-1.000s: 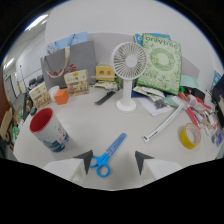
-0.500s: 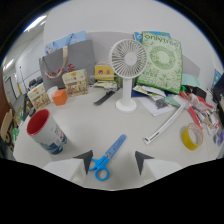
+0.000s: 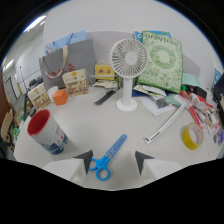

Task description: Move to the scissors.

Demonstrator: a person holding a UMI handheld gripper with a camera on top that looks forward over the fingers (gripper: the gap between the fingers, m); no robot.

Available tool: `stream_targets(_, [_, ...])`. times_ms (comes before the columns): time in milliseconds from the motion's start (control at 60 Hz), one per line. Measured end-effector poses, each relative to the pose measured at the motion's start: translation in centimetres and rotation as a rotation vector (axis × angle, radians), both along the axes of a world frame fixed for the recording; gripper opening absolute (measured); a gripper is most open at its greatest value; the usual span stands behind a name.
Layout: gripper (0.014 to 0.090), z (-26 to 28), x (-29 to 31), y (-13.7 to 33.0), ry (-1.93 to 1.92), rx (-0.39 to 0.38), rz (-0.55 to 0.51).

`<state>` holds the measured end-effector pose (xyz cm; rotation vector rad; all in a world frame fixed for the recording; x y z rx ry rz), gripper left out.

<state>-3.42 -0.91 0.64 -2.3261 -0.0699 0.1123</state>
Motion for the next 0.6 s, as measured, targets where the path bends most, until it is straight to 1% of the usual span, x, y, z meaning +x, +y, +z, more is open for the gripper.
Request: stream_targets(600, [0.0839, 0.03, -0.08, 0.17, -0.001, -0.004, -0.010])
